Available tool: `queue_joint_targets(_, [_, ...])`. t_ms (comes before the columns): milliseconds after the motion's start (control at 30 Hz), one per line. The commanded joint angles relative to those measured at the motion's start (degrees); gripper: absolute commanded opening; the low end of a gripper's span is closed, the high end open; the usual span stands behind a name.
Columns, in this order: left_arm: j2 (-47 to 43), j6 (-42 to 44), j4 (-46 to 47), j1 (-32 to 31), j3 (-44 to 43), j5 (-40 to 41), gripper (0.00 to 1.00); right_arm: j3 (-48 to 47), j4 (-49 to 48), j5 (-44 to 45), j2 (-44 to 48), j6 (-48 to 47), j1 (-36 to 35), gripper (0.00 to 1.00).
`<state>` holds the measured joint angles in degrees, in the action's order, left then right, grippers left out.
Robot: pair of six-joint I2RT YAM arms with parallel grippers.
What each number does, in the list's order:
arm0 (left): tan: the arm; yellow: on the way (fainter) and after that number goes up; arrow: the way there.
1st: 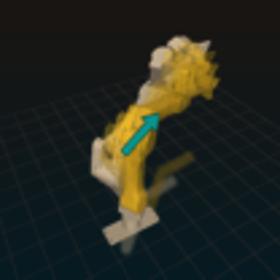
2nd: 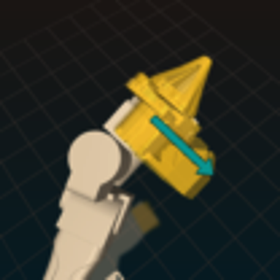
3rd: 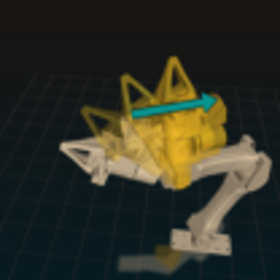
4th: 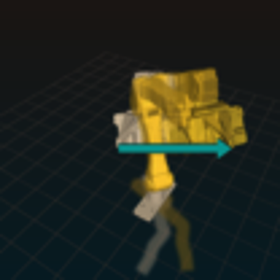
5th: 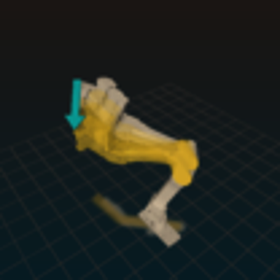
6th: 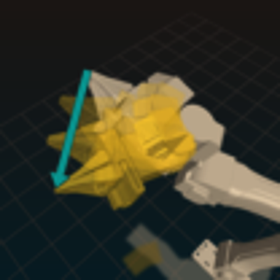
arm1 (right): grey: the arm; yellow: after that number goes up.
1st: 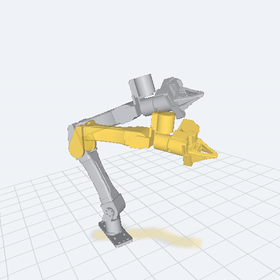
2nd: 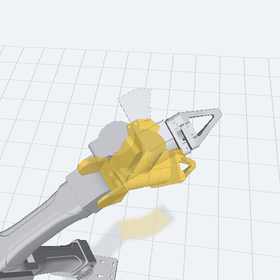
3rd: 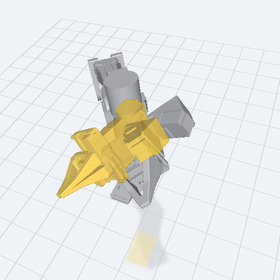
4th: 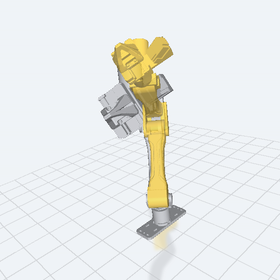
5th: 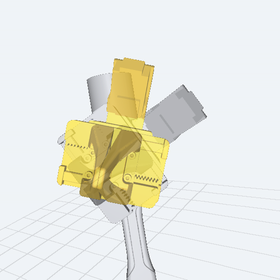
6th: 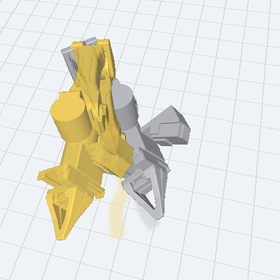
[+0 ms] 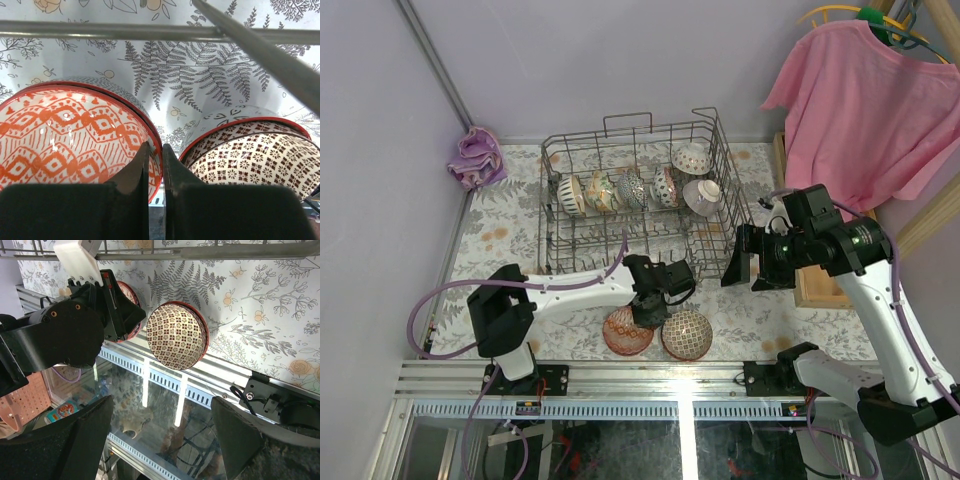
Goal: Load the bowls into the dish rack
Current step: Pick up the bowl from the center of the board.
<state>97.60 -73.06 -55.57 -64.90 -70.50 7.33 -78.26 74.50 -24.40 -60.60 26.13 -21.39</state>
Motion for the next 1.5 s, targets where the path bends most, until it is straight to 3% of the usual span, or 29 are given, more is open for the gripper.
queue_joint_targets(0, [0.9,1.1,-0.6,-0.3,-2.4,1.5,0.00,-1.1,0.8,-1.9,1.4,-1.3,-0.5,0.86])
queue_joint_targets(300, [-0.5,2.1,-9.0,-0.7,-11.1,3.6,0.00,-2.7,-0.3,-2.3,2.1,-0.7,-0.5,0.86])
queue_joint_targets(833, [-9.1,-2.4,-12.4,-1.6,-10.7,7.0,0.00,-2.0,-2.2,-4.4,1.7,0.0,-0.5,0.86])
queue_joint_targets(1300, [-3.8,1.2,-11.1,-2.2,-4.5,7.0,0.00,1.5,-2.8,-4.6,2.4,-0.4,-0.6,0.86])
queue_joint_targets(1467, [3.1,5.5,-10.0,-2.3,-9.2,7.3,0.00,1.7,-2.8,-4.7,1.9,-0.7,-0.5,0.86])
